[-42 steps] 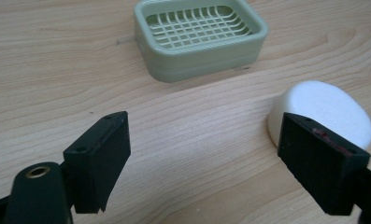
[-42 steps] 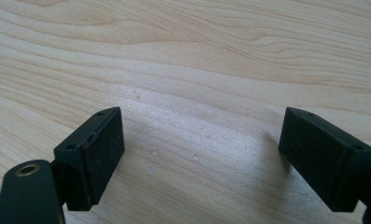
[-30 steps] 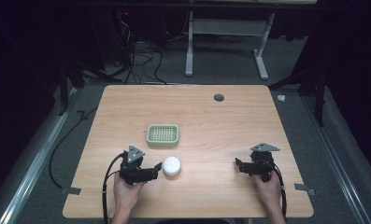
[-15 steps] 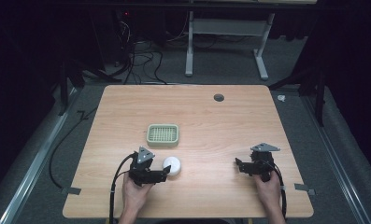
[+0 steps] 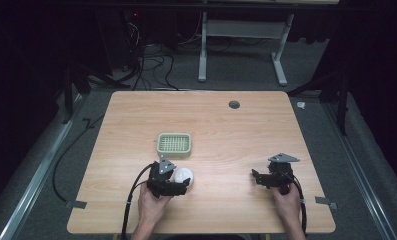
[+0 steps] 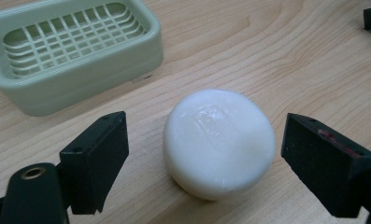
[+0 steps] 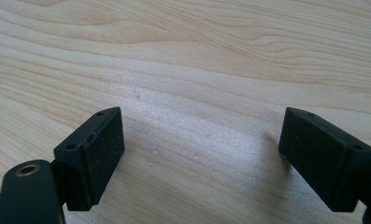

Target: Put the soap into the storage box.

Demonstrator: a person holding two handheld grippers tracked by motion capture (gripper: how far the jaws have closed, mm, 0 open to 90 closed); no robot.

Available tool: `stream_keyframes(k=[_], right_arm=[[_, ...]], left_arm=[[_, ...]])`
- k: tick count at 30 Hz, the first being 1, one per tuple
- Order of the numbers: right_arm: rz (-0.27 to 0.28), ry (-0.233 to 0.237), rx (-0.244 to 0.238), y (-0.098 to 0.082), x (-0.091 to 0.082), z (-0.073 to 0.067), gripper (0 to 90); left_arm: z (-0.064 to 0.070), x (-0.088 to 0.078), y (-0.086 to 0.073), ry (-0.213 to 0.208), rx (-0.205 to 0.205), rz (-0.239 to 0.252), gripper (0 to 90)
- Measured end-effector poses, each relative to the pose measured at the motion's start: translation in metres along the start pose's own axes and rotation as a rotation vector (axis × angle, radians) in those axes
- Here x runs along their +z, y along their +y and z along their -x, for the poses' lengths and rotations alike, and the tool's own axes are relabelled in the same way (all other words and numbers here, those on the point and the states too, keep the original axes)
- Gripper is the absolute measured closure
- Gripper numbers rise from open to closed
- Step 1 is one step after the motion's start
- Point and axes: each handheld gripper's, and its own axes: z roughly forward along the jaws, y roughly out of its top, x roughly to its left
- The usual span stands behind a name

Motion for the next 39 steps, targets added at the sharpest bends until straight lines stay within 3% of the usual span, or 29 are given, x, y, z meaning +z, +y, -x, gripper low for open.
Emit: stream_keyframes(k=[3, 23, 39], right_arm=[[0.0, -0.001, 0.001, 0.0, 0.0, 0.0, 15.1], [0.0, -0.001, 0.001, 0.0, 0.0, 0.0, 15.1], [0.0, 0.0, 0.001, 0.0, 0.0, 0.0, 15.1]], left_arm=[[0.005, 0.006, 0.001, 0.007, 0.033, -0.021, 15.6], [0.009, 0.032, -0.001, 0.005, 0.038, -0.087, 15.7], [0.01, 0.04, -0.004, 0.03, 0.048, -0.092, 19.5]])
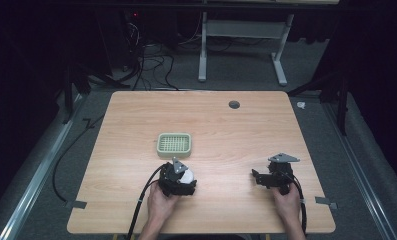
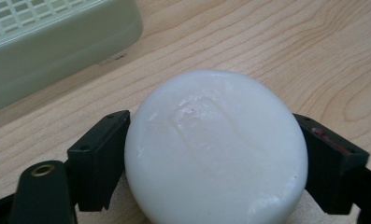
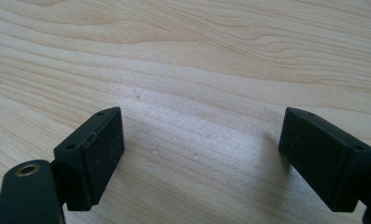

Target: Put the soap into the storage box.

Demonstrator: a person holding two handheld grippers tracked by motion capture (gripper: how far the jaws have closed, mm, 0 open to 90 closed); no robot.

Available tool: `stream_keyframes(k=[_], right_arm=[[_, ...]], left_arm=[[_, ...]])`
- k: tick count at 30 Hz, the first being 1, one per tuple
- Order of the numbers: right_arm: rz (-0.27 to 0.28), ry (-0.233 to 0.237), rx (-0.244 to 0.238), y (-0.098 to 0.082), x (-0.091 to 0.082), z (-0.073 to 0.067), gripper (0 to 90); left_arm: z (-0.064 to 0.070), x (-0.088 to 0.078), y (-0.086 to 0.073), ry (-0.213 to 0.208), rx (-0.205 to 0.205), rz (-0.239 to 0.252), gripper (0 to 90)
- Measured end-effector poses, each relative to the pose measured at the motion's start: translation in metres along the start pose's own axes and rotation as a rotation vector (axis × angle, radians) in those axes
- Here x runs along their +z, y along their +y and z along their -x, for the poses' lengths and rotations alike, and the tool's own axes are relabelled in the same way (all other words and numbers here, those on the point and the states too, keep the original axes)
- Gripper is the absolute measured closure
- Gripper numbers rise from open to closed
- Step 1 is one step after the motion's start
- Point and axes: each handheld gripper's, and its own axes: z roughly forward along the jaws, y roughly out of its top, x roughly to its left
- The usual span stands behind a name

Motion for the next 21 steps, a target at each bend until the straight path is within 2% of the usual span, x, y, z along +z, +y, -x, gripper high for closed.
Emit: stream_keyframes(k=[4, 12, 15, 21], right_arm=[[0.0, 0.0, 0.0, 0.0, 0.0, 0.0, 15.0], [0.0, 0.0, -0.001, 0.0, 0.0, 0.0, 15.1], [0.0, 0.0, 0.0, 0.0, 0.0, 0.0, 15.1], [0.0, 0.0, -0.001, 0.0, 0.0, 0.0, 15.1]], left_arm=[[0.0017, -0.0007, -0.0002, 0.003, 0.013, 0.007, 23.9], [0.0016, -0.0013, -0.0018, 0.0, 0.011, 0.017, 24.4], [0.0015, -0.0019, -0.0012, -0.004, 0.001, 0.009, 24.5], [0.0021, -0.0047, -0.0007, -0.001, 0.013, -0.007, 24.6]])
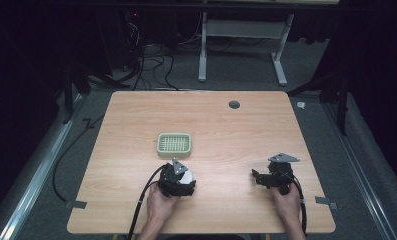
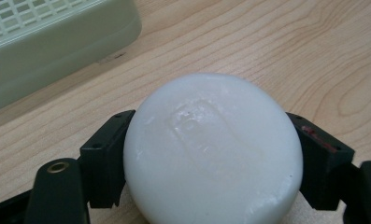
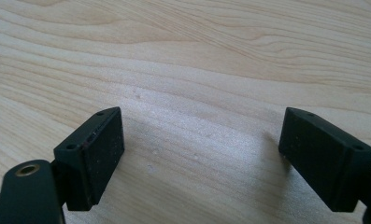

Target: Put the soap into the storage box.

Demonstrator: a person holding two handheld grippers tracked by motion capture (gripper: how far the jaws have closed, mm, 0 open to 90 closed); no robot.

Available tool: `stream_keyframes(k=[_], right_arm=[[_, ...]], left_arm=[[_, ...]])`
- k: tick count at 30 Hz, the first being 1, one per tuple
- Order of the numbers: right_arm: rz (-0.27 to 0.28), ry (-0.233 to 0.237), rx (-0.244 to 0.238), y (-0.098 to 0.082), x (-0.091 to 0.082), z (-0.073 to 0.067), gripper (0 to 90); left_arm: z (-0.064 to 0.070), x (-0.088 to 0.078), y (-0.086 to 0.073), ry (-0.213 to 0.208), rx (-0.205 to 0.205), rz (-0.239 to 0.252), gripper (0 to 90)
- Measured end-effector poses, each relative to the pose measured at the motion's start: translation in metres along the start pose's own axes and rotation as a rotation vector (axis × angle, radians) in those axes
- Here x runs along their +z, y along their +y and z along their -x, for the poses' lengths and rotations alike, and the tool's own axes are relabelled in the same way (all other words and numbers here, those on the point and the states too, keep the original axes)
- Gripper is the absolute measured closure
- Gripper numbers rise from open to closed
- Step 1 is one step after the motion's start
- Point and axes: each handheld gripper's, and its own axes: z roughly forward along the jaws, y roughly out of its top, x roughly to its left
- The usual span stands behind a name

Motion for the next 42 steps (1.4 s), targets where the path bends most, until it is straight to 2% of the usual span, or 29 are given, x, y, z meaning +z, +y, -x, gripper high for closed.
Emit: stream_keyframes(k=[4, 11, 16, 22, 25, 29, 42], right_arm=[[0.0, 0.0, 0.0, 0.0, 0.0, 0.0, 15.1], [0.0, 0.0, 0.0, 0.0, 0.0, 0.0, 15.1], [0.0, 0.0, 0.0, 0.0, 0.0, 0.0, 15.1], [0.0, 0.0, 0.001, 0.0, 0.0, 0.0, 15.1], [-0.001, 0.001, 0.002, 0.0, 0.0, 0.0, 15.1], [-0.001, 0.001, 0.002, 0.0, 0.0, 0.0, 15.1], [-0.001, 0.002, 0.001, 0.0, 0.0, 0.0, 15.1]], left_arm=[[-0.001, -0.005, 0.002, -0.01, 0.004, 0.006, 24.6], [-0.004, -0.012, 0.004, -0.034, -0.026, 0.02, 24.6], [-0.003, -0.015, 0.004, -0.041, 0.001, 0.0, 24.6], [-0.006, -0.027, 0.006, -0.057, -0.02, 0.018, 24.6], [-0.011, -0.033, 0.008, -0.048, -0.031, 0.031, 24.6], [-0.017, -0.037, 0.01, -0.057, -0.061, 0.039, 24.6], [-0.028, -0.043, 0.019, -0.034, -0.06, 0.047, 24.6]])
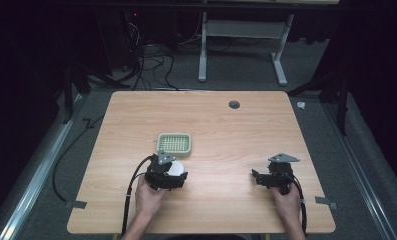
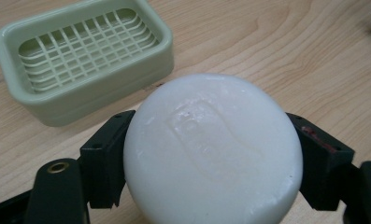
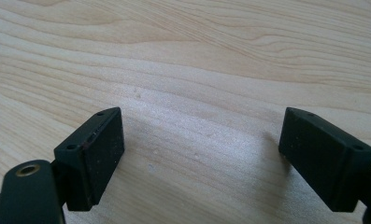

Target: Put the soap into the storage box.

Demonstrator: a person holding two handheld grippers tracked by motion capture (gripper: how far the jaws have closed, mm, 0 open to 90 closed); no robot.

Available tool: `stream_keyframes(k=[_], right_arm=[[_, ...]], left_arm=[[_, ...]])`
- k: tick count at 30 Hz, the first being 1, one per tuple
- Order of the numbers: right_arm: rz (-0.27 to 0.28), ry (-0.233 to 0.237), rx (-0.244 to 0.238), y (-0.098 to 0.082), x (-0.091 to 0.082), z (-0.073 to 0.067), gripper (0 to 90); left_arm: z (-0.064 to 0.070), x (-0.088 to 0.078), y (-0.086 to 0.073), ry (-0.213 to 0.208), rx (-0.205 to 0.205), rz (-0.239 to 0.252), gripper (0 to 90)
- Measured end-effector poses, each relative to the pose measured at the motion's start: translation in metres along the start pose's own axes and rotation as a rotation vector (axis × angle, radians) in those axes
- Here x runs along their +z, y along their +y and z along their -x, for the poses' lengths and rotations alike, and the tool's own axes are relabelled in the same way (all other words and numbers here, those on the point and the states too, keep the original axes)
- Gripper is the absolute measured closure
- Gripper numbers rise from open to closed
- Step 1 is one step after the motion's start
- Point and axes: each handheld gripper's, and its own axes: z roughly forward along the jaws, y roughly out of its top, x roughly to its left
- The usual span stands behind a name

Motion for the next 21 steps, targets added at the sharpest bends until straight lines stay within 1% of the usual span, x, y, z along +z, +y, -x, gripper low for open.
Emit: stream_keyframes(k=[3, 4, 6, 9, 12, 14, 17, 21], right_arm=[[0.0, -0.001, 0.0, 0.0, 0.0, 0.0, 15.1], [0.0, -0.001, 0.0, 0.0, 0.0, 0.0, 15.1], [0.0, 0.0, -0.001, 0.0, 0.0, 0.0, 15.1], [0.0, 0.0, -0.001, 0.0, 0.0, 0.0, 15.1], [0.0, 0.0, -0.001, 0.0, 0.0, 0.0, 15.1], [0.0, 0.0, -0.001, 0.0, 0.0, 0.0, 15.1], [0.0, 0.0, 0.0, 0.0, 0.0, 0.0, 15.1], [0.0, 0.0, -0.001, 0.0, 0.0, 0.0, 15.1]], left_arm=[[-0.003, -0.003, 0.004, 0.019, 0.008, 0.005, 24.6], [-0.004, -0.004, 0.005, 0.02, 0.011, 0.003, 24.6], [-0.007, -0.006, 0.007, 0.016, 0.002, 0.011, 24.6], [-0.011, -0.008, 0.01, 0.033, 0.009, 0.006, 24.6], [-0.015, -0.01, 0.014, 0.039, 0.006, 0.013, 24.6], [-0.018, -0.01, 0.016, 0.036, -0.006, 0.021, 24.6], [-0.023, -0.01, 0.018, 0.049, -0.014, 0.027, 24.6], [-0.027, -0.012, 0.021, 0.055, -0.016, 0.026, 24.6]])
